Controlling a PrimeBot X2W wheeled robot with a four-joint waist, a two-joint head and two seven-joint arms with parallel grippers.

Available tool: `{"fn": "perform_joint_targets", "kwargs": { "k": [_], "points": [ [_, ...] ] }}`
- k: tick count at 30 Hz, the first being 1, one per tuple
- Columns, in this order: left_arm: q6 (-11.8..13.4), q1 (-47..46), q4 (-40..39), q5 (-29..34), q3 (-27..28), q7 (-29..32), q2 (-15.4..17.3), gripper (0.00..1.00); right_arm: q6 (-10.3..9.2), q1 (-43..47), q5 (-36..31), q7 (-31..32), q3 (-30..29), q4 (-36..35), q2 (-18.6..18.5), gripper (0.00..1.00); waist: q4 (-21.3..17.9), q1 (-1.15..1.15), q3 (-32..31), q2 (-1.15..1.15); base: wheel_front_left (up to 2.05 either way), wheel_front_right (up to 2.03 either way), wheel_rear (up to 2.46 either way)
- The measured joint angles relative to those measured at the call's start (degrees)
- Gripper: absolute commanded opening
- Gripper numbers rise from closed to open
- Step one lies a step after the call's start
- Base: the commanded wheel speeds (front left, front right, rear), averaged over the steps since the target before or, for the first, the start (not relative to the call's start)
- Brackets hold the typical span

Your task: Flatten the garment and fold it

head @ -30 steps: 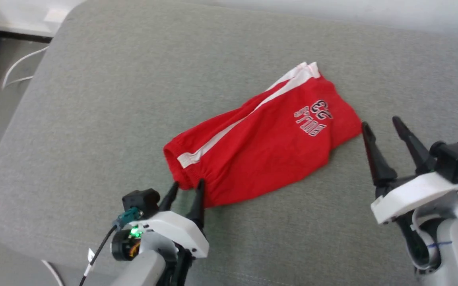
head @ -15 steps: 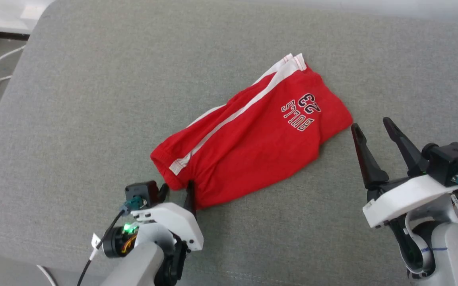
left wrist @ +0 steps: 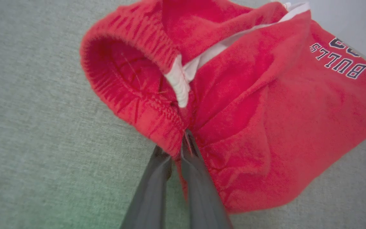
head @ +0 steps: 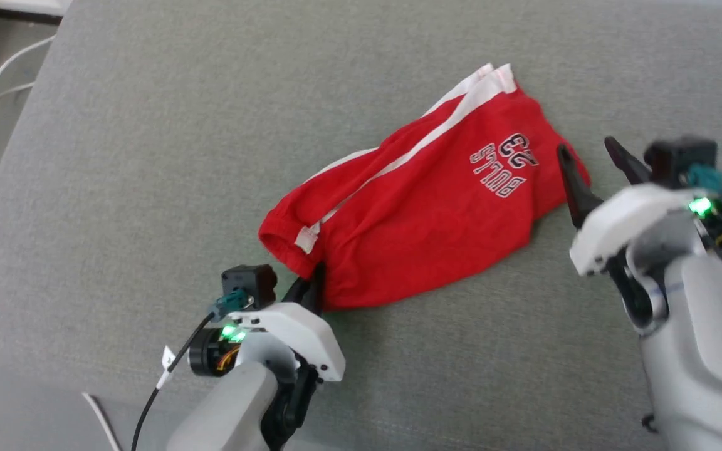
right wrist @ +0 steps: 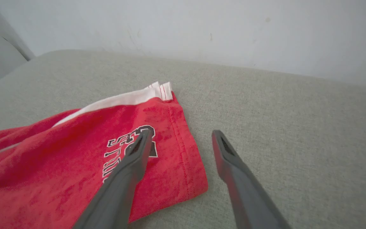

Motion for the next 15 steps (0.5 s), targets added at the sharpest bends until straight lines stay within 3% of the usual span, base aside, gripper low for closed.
{"fn": "perform_joint_targets", "kwargs": {
  "k": [6,14,15],
  "points": [
    [-0.9,-1.0,-0.3,0.0,-0.4,-0.6,-0.9,0.00,0.00,-9.2,-1.0,4.7,-1.6,11.9,0.5,1.00,1.9,0.00,1.7,0.00,0.00,0.00,0.00],
    [-1.5,-2.2,-0.5,0.0,-0.7,-1.5,-2.1,0.00,0.00,-18.0,-2.4,18.2,-2.3,20.8,0.5,1.00,4.1,0.00,3.8,0.00,0.00,0.00,0.00],
    [-1.5,-2.3,-0.5,0.0,-0.7,-1.6,-2.2,0.00,0.00,-18.8,-2.2,20.1,-2.2,21.1,0.5,0.78,4.2,0.00,3.9,0.00,0.00,0.00,0.00]
  ]
}}
